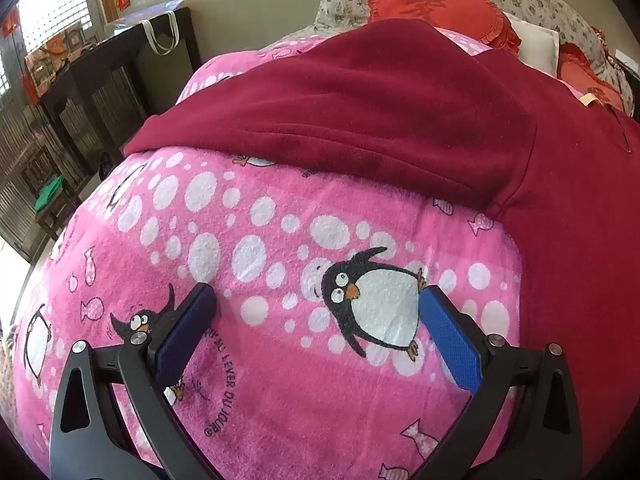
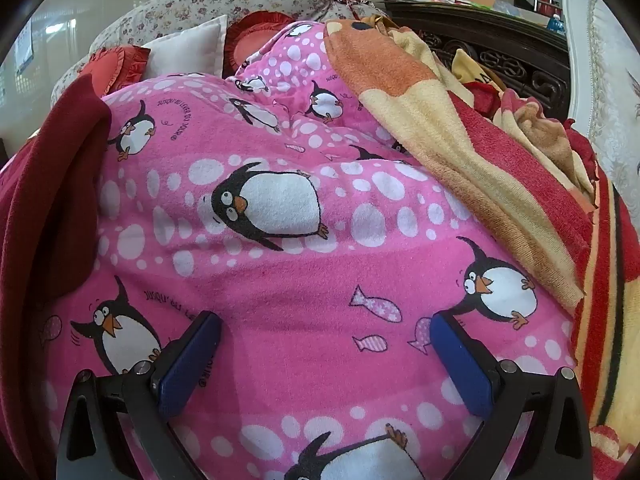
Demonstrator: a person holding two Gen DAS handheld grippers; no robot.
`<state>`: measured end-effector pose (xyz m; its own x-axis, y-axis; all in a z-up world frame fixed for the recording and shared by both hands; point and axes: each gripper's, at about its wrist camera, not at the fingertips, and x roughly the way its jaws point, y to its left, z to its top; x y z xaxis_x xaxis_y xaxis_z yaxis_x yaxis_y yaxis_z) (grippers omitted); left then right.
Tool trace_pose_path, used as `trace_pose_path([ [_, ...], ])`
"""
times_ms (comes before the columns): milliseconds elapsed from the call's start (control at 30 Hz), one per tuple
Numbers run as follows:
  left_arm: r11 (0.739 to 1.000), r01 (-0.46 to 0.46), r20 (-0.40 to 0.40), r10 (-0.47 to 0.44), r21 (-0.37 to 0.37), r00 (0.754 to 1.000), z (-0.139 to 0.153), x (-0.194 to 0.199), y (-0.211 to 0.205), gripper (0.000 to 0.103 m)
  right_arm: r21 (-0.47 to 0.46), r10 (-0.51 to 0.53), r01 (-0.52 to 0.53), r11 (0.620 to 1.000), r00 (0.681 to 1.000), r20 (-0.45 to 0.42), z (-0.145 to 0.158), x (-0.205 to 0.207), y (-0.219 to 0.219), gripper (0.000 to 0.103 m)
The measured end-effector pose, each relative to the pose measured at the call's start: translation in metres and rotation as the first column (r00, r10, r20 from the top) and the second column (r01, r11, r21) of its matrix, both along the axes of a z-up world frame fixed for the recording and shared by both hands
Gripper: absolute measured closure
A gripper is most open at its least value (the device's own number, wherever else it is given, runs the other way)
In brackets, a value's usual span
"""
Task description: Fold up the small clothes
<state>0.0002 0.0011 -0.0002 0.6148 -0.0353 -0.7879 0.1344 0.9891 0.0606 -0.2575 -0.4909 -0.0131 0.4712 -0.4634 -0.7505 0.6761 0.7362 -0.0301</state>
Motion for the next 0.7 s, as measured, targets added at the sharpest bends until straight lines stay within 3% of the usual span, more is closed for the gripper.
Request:
trace_pose_path([
  [433,1.000,0.000,0.003,0.000,0.024,1.000,0.000,0.000,0.000,0.001,-0.001,0.000,0.000,1.000,1.000,0.001,0.000,0.000,0.000,0.000],
  [700,0.999,0.032,-0.102,-0.029,0.032,0.994,0.013,-0.004,0.001,0.001,-0.003,-0.015,0.015,1.000,1.000,-0.013,0.001,0.003,0.003,0.000],
])
